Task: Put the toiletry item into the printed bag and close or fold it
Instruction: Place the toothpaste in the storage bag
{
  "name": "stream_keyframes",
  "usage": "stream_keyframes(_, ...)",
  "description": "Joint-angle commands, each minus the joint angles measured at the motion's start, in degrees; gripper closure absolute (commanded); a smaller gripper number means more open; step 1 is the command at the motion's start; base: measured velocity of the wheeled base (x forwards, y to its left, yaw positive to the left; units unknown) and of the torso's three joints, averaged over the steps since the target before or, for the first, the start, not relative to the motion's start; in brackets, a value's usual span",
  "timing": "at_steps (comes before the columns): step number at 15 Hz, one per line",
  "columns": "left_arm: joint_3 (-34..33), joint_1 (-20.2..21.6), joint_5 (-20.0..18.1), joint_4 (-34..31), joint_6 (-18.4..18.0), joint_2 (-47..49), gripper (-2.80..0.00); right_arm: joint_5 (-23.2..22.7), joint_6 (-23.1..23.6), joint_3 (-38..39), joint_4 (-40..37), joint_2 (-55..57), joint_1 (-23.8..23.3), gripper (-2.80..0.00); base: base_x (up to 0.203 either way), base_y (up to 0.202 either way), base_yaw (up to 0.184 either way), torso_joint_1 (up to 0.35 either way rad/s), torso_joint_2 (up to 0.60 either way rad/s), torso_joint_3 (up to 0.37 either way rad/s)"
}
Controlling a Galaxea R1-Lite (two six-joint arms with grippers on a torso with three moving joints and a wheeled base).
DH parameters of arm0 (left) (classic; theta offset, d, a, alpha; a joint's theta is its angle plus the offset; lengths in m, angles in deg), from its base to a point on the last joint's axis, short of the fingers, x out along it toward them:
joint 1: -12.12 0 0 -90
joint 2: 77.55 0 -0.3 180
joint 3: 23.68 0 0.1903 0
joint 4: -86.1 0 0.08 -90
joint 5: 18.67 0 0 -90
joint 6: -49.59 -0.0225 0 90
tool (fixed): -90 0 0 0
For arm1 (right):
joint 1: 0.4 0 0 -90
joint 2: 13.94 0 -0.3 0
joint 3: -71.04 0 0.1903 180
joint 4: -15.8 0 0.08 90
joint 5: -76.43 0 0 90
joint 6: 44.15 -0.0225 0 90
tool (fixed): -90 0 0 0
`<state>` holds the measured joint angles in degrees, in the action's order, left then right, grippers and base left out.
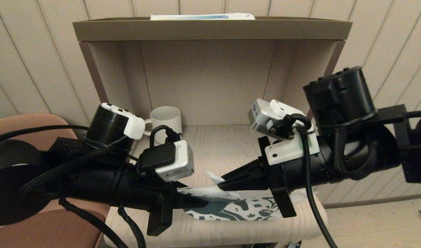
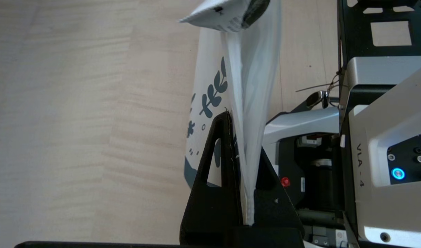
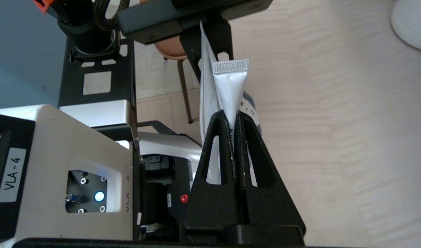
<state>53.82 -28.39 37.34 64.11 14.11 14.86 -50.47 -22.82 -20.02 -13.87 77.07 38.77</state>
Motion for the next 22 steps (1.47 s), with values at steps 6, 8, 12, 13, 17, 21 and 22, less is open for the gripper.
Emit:
stream_keyframes(6,0.18,0.52,-0.29,0.03,-0.21,-0.04,0.00,2.98,0.81,1.15,-0.38,-0.14,-0.15,0.00,0.000,0.000,0.000,0.000,0.00,0.000)
stream_keyframes(8,0.18,0.52,-0.29,0.03,-0.21,-0.04,0.00,3.15,0.81,1.24,-0.20,-0.14,-0.23,0.00,0.000,0.000,0.000,0.000,0.00,0.000)
stream_keyframes(12,0.18,0.69,-0.29,0.03,-0.21,0.13,0.00,3.15,0.90,1.07,-0.20,-0.49,-0.08,-2.80,0.000,0.000,0.000,0.000,0.00,0.000)
stream_keyframes(13,0.18,0.69,-0.29,0.03,-0.21,0.13,0.00,3.15,0.90,1.14,-0.20,-0.58,0.02,-2.80,0.000,0.000,0.000,0.000,0.00,0.000)
stream_keyframes(17,0.18,0.69,-0.29,0.03,-0.21,0.13,0.00,3.15,0.90,0.80,-0.20,-0.99,-0.06,-2.80,0.000,0.000,0.000,0.000,0.00,0.000)
stream_keyframes(21,0.09,0.71,-0.31,0.03,-0.19,0.48,0.00,3.13,0.24,-1.44,-0.46,-5.00,-1.09,-2.80,0.000,0.000,0.000,0.000,0.00,0.000)
stream_keyframes(22,0.18,0.89,-0.79,0.03,-0.07,0.40,0.00,3.05,0.21,-1.62,-0.56,-6.00,-2.02,-2.80,0.000,0.000,0.000,0.000,0.00,0.000)
